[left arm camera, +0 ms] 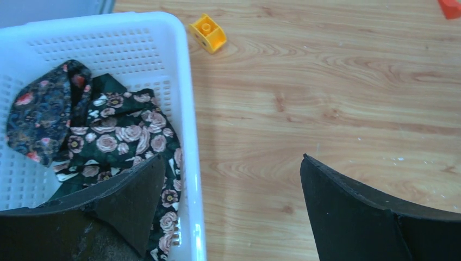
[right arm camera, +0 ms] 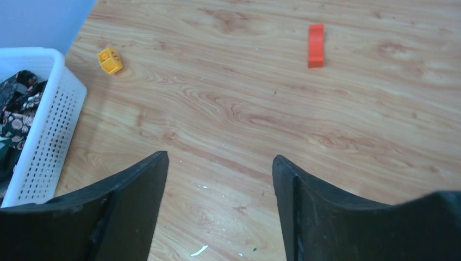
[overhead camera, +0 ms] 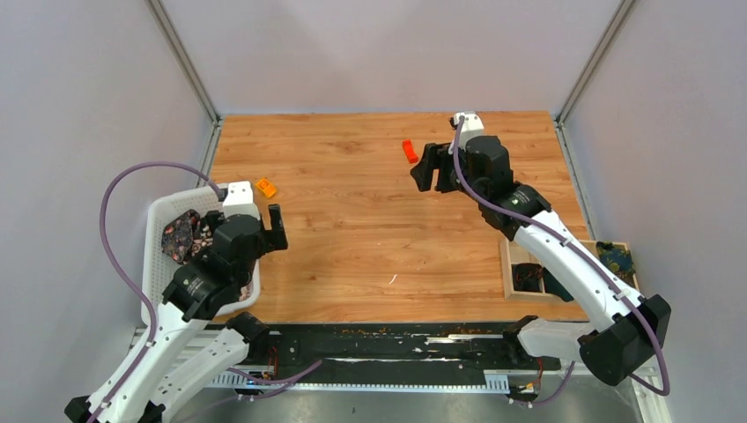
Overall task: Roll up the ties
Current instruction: Pick up the tie from the bin.
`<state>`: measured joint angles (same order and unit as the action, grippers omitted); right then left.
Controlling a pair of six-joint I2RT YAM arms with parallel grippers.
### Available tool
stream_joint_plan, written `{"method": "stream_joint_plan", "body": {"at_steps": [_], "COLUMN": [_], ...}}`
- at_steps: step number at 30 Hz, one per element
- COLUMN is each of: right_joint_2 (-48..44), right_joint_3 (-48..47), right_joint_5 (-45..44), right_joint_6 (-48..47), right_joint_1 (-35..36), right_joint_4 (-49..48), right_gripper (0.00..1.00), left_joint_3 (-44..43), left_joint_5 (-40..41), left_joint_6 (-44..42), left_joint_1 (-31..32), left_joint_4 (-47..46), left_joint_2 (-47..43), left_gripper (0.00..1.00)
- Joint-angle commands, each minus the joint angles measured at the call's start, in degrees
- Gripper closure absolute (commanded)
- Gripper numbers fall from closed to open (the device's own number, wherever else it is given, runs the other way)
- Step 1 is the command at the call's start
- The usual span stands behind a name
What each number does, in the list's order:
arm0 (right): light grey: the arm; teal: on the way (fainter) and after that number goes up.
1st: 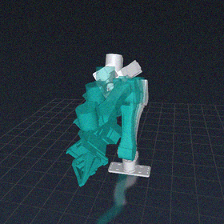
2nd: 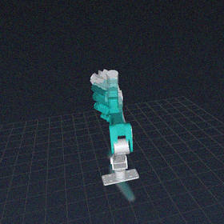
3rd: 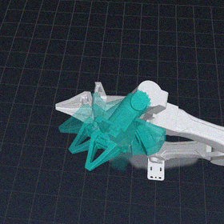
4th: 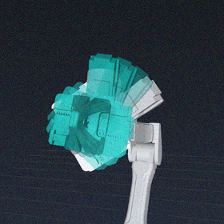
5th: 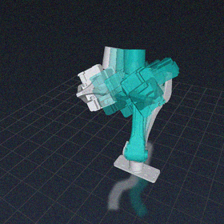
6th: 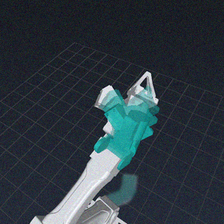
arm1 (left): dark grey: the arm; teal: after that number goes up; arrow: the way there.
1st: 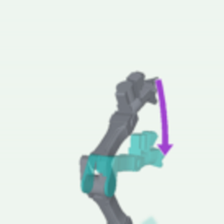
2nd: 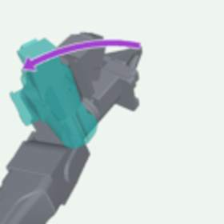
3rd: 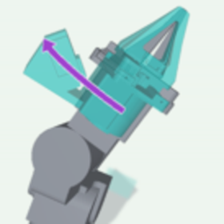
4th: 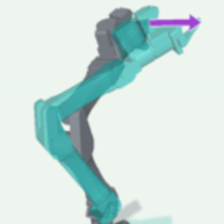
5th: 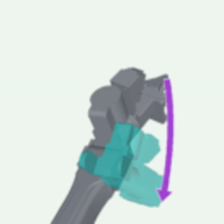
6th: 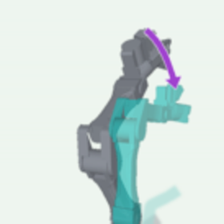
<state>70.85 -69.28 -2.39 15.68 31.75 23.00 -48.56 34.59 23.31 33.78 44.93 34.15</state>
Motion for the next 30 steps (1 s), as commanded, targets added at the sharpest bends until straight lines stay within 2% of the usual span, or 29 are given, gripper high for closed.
{"method": "stream_joint_plan", "body": {"at_steps": [1, 5, 11, 14, 20, 24, 30], "right_joint_2": [-3.73, -4.87, -5.29, -5.08, -4.03, -3.38, -2.77], "right_joint_3": [3.52, 6.23, 7.66, 7.75, 7.78, 7.92, 7.79], "right_joint_5": [6.72, 7.95, 10.82, 11.28, 14.67, 17.38, 20.59], "right_joint_6": [-1.37, -1.17, -1.54, -1.4, -0.05, 1.14, 1.43], "right_joint_1": [0.24, 0.24, 0.21, 0.23, 0.16, 0.23, 0.19], "right_joint_4": [-8.55, -10.13, -10.04, -9.23, -7.78, -7.39, -6.16], "right_gripper": [0.23, 0.11, 0.09, 0.1, 0.12, 0.13, 0.14], "left_joint_3": [-4.03, -5.03, -5.47, -5.99, -4.83, -3.05, 1.57], "left_joint_5": [8.85, 13.42, 18.19, 16.83, 7.15, 5.64, -1.15], "left_joint_6": [1.01, 1.44, 3.0, 4.43, 7.71, 10.61, 14.2], "left_joint_1": [0.12, 0.07, -1.75, -7.22, -21.52, -27.03, -37.58], "left_joint_4": [-1.54, -1.65, -1.84, -1.38, -3.89, -6.85, -12.07], "left_joint_2": [1.8, 3.6, 6.83, 10.25, 18.2, 21.46, 25.02], "left_gripper": [0.0, 0.0, 0.0, 0.0, 0.0, 0.0, 0.0]}}
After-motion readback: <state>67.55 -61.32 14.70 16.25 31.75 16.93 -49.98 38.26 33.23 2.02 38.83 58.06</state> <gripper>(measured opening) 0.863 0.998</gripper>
